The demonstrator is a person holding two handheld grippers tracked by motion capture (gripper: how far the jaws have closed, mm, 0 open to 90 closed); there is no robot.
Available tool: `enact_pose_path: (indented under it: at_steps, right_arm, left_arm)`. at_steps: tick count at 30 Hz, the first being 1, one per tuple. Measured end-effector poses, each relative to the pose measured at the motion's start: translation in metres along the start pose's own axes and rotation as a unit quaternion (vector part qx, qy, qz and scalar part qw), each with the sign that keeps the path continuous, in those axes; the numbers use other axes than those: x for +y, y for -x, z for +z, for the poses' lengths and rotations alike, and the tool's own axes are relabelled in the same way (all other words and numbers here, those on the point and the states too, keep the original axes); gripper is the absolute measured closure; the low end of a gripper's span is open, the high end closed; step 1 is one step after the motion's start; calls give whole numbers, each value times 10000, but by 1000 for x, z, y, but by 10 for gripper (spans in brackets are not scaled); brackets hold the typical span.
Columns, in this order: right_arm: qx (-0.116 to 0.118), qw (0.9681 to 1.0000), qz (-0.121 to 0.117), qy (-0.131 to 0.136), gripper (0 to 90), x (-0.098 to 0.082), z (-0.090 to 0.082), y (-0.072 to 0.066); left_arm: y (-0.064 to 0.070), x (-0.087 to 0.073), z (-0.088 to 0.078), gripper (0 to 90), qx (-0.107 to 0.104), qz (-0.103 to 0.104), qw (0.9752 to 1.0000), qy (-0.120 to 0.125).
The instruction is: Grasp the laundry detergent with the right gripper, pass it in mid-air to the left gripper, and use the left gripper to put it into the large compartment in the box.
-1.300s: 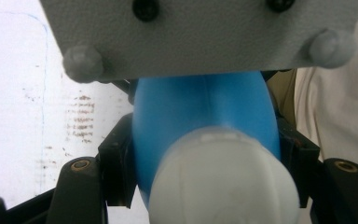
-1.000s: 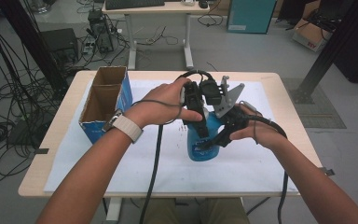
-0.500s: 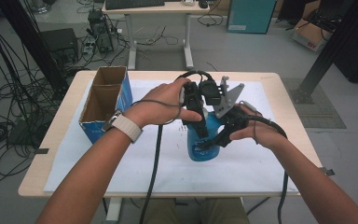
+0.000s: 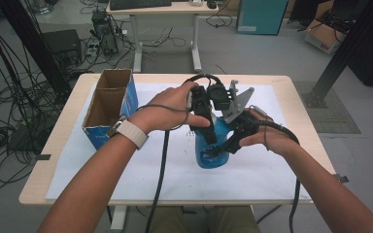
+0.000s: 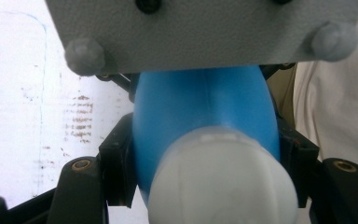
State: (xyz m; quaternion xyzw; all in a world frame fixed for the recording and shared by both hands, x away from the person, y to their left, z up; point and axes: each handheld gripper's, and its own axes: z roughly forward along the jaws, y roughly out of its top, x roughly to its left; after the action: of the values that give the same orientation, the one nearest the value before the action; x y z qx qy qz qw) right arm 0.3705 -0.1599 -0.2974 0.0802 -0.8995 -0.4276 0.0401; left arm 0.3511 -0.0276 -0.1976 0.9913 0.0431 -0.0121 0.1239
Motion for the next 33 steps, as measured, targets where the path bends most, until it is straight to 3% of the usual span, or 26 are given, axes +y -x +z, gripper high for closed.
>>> enact_pose_path:
  at_steps: [10,11,13,14,33]
  right_arm:
    - [9,10000,13,5,438,0,0,0]
    - [113,9998,129,25,438,0,0,-2]
    - [118,9998,139,23,437,0,-1,-2]
    - [47,10000,54,5,438,0,0,0]
    - [116,9999,122,4,437,0,0,-1]
  left_arm:
    - [0,1,0,373,-22,-35,10000,-18]
    - [0,1,0,373,-41,-28,10000,-16]
    - [-1,1,0,373,-33,-25,10000,-18]
    - [0,0,0,373,-33,-28,10000,-11]
    - [0,-1,1,373,-8,-43,10000,22]
